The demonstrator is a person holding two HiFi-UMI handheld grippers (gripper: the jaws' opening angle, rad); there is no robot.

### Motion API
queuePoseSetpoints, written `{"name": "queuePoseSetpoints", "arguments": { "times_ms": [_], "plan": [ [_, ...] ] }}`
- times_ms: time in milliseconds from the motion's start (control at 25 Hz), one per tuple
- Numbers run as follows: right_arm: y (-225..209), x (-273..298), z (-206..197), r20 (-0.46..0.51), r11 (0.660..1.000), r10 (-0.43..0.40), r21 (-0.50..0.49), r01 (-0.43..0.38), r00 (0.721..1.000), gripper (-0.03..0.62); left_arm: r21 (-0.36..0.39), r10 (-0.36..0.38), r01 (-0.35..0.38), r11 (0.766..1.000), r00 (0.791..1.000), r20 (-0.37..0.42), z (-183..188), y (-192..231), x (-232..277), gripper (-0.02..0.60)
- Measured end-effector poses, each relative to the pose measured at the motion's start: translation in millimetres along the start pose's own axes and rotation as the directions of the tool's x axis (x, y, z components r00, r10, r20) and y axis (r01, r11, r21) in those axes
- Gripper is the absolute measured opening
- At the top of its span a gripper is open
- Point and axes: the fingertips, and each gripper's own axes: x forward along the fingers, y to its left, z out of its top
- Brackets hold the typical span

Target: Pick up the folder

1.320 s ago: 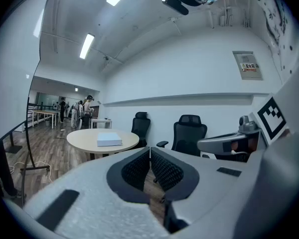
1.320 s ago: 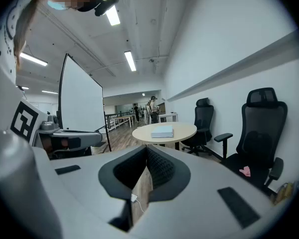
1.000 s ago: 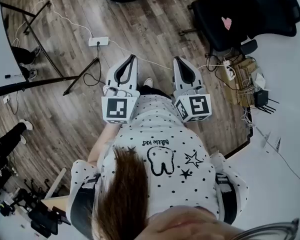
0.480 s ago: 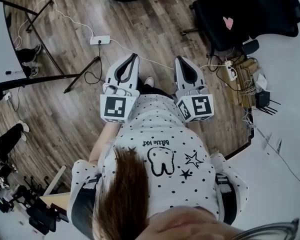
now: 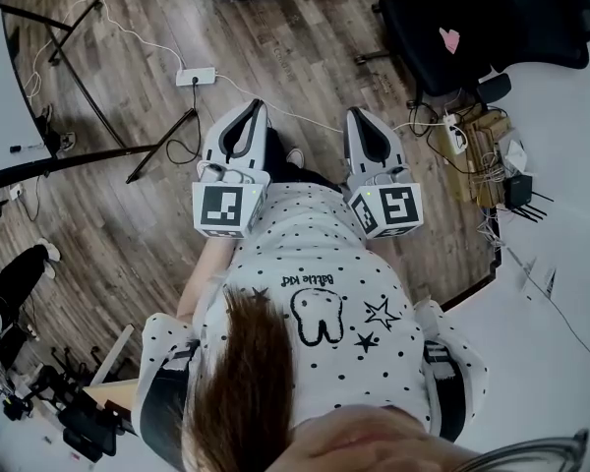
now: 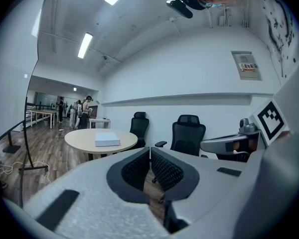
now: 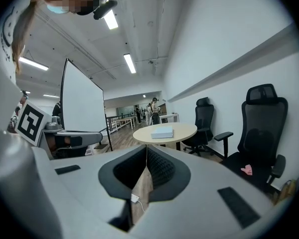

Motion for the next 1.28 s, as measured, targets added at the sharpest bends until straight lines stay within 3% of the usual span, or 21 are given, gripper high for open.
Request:
{"name": "queuePoseSetpoints", "arguments": {
  "times_ms": [280,640,1280],
  "plan": [
    [-6.7,29.1,3.8,-0.025,1.0,-0.025,0.003,0.025,0.999,0.008,-0.038,-0.007,0.006,0.999,1.0,-0.008,0.3,23.8,22.3,0.023],
    [9.5,108.4,29.0,-0.035,1.0,-0.021,0.008,0.022,0.999,0.008,-0.113,-0.012,0.01,0.994,1.0,-0.014,19.2,95.4,63.4,0.023],
    [32.3,187.8,31.6,-0.079,0.998,-0.051,-0.024,0.05,0.996,0.008,-0.162,-0.011,0.007,0.987,1.0,-0.027,17.9,185.3,89.0,0.023]
  ]
}}
